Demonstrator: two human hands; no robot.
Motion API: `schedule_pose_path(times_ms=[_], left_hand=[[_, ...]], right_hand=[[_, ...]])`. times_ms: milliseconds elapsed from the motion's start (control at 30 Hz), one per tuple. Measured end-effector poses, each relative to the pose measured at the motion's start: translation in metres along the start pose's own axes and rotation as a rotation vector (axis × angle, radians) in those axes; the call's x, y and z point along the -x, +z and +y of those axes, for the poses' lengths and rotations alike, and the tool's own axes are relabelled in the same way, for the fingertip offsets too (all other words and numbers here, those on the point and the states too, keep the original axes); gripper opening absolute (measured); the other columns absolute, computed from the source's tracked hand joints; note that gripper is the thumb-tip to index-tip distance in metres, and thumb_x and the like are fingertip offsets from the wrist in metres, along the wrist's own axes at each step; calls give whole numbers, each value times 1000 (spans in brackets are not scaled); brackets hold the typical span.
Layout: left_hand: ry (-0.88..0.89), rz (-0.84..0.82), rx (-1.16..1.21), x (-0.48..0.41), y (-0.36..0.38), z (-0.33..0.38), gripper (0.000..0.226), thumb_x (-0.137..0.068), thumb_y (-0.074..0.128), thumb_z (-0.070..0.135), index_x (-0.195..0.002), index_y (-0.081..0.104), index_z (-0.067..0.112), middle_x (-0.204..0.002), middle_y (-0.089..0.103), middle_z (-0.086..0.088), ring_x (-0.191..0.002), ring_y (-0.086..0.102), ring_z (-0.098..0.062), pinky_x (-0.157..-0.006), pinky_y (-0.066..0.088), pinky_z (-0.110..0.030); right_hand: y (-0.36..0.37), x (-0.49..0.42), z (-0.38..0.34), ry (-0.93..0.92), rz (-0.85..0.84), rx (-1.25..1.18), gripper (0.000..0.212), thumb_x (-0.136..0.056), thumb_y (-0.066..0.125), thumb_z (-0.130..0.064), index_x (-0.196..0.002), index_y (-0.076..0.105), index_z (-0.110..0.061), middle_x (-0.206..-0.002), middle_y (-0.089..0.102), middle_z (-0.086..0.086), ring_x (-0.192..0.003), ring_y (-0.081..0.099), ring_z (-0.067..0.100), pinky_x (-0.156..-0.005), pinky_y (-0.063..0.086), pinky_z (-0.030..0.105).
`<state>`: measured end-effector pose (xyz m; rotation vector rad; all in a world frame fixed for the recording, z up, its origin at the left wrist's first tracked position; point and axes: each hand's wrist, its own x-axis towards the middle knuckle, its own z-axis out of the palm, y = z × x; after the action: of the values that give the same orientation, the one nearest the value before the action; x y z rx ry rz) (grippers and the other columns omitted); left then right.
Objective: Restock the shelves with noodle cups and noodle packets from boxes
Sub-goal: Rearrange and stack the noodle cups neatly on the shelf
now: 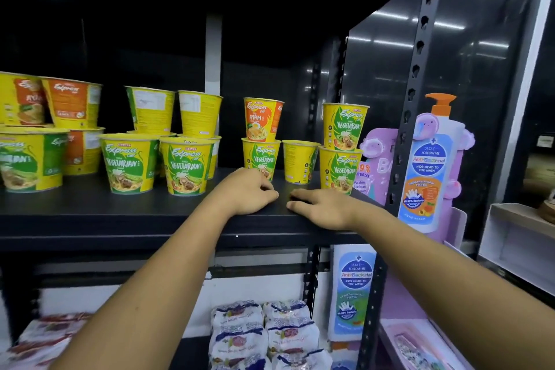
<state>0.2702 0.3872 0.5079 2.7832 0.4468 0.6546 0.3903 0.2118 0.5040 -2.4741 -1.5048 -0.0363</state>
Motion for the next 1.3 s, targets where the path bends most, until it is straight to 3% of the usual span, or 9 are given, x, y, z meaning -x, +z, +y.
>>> schedule_pose_path(times_ms=[133,333,533,700,967,1133,1300], left_hand=[[0,4,-13,-2,2,-2,26,-96,62,40,-104,82,26,-108,76,6,-100,64,-14,-92,55,-41],[-15,-24,-46,0,-1,2,25,-95,63,42,-106,82,30,-110,76,9,-105,64,-13,-96,54,-41],[-86,-177,-105,17,-14,11,47,-100,54,58,-139,64,34,-149,57,10,-137,50,-18,-114,38,-35],[-114,-175,-158,52,-23,8,55,-103,44,60,-150,54,32,-155,50,12,-145,42,-17,-120,30,-34],[-236,-16,-117,114,-50,-22,44,-105,50,50,-142,63,29,-148,57,13,-139,48,-11,-112,36,-26],[-287,98,-90,149,-67,-51,38,-104,52,49,-131,71,32,-139,64,14,-128,57,-7,-108,46,-32],[-322,121,-125,165,-90,-88,37,-104,52,51,-127,73,32,-139,64,15,-127,58,-9,-105,48,-33]], right_hand=[[5,-2,2,-20,-26,54,65,-104,28,-64,-161,27,-31,-169,24,-5,-152,28,24,-122,24,41],[6,3,2,-56,4,107,63,-105,24,-63,-157,34,-29,-166,30,-3,-148,35,26,-119,30,47],[4,3,6,-110,13,129,64,-106,22,-61,-159,32,-28,-168,27,-5,-151,31,22,-121,28,43],[4,5,10,-184,12,124,57,-109,21,-53,-162,26,-33,-169,20,-12,-155,18,11,-125,18,40],[13,-12,-49,-280,-23,47,57,-109,25,-48,-161,31,-25,-168,25,-5,-155,21,18,-125,20,41],[22,-26,-99,-286,-37,-17,56,-107,30,-49,-152,46,-19,-159,43,5,-144,40,28,-117,35,45],[25,-37,-127,-227,-69,-56,63,-107,33,-53,-155,41,-13,-162,38,7,-148,35,29,-121,28,45]])
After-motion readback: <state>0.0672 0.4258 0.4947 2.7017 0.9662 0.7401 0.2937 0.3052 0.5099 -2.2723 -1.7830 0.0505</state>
